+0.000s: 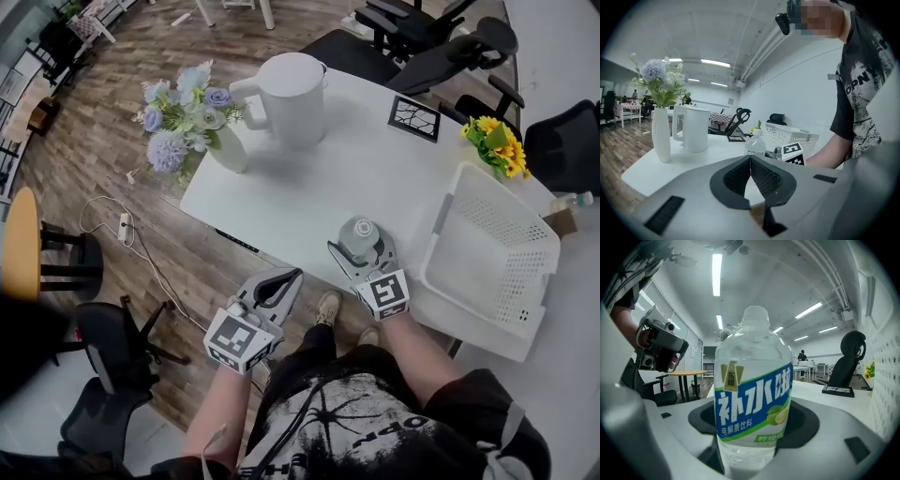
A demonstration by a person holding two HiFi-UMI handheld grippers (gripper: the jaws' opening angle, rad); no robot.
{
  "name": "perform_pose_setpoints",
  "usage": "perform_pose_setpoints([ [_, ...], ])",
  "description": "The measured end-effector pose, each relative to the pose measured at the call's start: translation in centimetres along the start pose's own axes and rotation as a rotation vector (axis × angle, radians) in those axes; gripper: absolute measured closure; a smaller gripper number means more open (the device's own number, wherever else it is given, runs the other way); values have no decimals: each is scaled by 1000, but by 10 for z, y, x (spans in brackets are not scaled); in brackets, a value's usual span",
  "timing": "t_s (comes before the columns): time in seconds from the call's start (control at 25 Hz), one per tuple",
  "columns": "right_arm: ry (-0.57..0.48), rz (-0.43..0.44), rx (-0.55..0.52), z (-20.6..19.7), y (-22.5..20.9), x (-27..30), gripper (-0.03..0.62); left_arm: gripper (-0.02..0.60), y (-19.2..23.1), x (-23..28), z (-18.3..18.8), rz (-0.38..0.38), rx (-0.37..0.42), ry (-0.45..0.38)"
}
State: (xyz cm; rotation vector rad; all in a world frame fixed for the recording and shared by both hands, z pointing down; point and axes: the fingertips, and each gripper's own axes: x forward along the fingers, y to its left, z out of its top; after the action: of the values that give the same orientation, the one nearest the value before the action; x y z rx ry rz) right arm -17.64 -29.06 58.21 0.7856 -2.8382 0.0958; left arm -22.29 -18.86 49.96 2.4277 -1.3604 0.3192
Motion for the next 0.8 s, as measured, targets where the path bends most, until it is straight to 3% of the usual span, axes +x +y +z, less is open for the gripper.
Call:
perform_pose_setpoints([
  [0.48, 13, 20, 2, -4, 2, 5, 258, 571, -10, 6, 5, -8, 15, -1],
  [0.8, 17, 29, -4, 1, -6, 40, 258, 571, -5, 4, 5, 6, 14, 3],
])
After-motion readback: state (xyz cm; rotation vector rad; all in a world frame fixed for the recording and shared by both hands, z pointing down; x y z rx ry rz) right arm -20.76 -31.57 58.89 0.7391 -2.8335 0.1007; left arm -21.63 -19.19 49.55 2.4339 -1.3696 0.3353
